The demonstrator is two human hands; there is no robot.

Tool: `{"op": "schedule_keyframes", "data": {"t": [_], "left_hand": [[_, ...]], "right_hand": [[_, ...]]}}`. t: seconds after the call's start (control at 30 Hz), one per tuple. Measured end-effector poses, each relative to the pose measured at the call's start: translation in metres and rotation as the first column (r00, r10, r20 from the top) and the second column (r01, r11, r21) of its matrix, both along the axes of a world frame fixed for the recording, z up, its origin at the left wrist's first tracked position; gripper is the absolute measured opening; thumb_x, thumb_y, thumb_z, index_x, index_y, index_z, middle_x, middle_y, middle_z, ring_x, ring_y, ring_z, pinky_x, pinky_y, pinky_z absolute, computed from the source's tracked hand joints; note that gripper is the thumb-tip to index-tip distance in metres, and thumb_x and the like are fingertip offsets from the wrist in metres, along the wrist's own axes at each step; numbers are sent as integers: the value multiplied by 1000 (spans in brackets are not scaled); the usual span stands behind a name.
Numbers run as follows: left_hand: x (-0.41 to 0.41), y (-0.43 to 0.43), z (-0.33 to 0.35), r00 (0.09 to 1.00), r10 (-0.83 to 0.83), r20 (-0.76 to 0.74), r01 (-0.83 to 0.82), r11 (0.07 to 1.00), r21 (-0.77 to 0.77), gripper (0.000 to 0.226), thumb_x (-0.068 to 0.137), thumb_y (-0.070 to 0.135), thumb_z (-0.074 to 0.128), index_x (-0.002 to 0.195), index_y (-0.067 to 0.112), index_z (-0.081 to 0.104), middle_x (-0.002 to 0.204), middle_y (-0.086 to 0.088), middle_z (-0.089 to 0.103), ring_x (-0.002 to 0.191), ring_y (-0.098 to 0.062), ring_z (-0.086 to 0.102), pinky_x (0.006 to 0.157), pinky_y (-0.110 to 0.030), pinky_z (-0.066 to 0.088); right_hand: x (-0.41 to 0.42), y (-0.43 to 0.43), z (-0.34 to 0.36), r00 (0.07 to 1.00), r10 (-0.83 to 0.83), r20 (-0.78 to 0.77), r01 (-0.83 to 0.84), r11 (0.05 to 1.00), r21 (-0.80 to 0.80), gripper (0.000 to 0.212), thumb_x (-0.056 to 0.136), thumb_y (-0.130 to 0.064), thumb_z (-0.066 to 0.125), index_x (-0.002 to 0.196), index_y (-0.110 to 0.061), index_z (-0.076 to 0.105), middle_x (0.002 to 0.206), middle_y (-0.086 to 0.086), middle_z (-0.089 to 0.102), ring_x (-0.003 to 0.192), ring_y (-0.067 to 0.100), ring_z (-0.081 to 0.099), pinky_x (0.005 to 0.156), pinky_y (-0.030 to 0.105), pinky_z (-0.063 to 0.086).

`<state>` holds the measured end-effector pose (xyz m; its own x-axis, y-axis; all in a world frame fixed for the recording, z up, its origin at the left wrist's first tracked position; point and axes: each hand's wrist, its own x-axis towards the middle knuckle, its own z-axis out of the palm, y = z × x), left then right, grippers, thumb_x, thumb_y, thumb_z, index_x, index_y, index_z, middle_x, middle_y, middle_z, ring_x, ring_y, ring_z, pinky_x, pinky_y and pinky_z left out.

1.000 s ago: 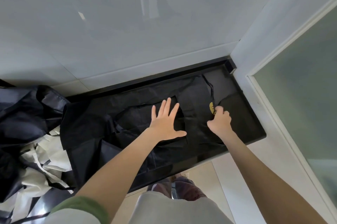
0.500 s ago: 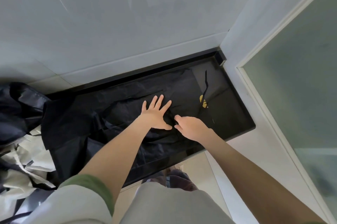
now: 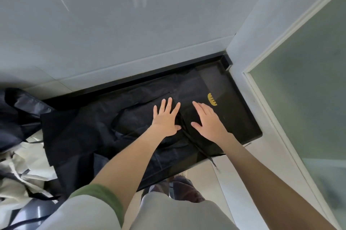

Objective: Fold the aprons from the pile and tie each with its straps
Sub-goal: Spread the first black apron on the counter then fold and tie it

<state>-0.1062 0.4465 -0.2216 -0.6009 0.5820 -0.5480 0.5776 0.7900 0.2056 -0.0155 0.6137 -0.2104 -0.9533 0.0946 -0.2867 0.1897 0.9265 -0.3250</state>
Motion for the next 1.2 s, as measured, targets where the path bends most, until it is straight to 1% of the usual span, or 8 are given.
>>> {"op": "schedule_keyframes", "data": {"t": [0.17,0.37,0.47,0.57,0.7,0.93,1.03,1.2], "left_hand": [[3,17,-5,1000,-17,-10,18,993,120,88,96,47,50,153,25,-13,161,-9,-16,147,-30,-16,116,-54,-4],[1,-13,-10,993,63,-98,-28,945,325,59,105,33,30,154,10,7,162,-7,0,149,-19,-1,122,-37,1],[-14,-37,-10,951,145,-272,-32,923,383,50,101,17,43,148,5,32,157,-15,24,145,-29,24,120,-41,11],[-32,-57,-7,910,258,-325,-173,947,269,57,99,20,45,151,7,24,159,-14,17,146,-29,17,119,-43,7],[-51,-84,-8,833,413,-368,-380,911,163,62,98,28,44,151,4,20,157,-15,20,146,-28,16,119,-47,8],[-76,-111,8,841,469,-269,-465,882,85,47,102,35,35,142,10,36,137,-13,45,123,-31,42,102,-44,34],[-88,-110,18,875,449,-183,-449,892,39,55,97,57,33,129,16,51,126,-6,53,120,-28,44,100,-43,31],[-88,-112,29,964,258,64,-264,958,108,35,99,33,45,132,22,48,120,-6,50,117,-28,46,96,-40,40]], "right_hand": [[11,8,-24,967,-15,253,-42,975,220,71,101,-49,31,154,-24,-10,163,-1,-7,149,23,-6,119,47,4],[4,17,-16,915,-43,402,-15,990,140,73,101,-49,30,151,-28,-18,160,-6,-20,147,23,-18,117,49,-5],[-13,14,-7,942,-88,324,36,986,161,77,95,-45,48,154,-21,4,161,3,5,148,28,6,117,47,12],[-44,9,6,993,-29,115,5,978,207,51,89,-31,57,134,-14,42,134,8,46,124,28,43,100,40,37],[-85,-13,13,995,93,45,-99,980,171,36,95,-17,50,129,-10,46,128,9,49,117,26,47,95,37,42],[-138,-46,13,977,207,56,-204,977,-63,64,96,-3,44,153,-16,18,154,6,26,129,26,41,93,41,48],[-151,-47,10,959,268,90,-275,958,82,84,91,-7,57,155,-20,4,158,7,20,133,28,35,102,43,39],[-158,-48,13,912,387,136,-410,876,253,84,85,-7,60,153,-21,13,154,2,25,133,26,28,105,40,25]]}}
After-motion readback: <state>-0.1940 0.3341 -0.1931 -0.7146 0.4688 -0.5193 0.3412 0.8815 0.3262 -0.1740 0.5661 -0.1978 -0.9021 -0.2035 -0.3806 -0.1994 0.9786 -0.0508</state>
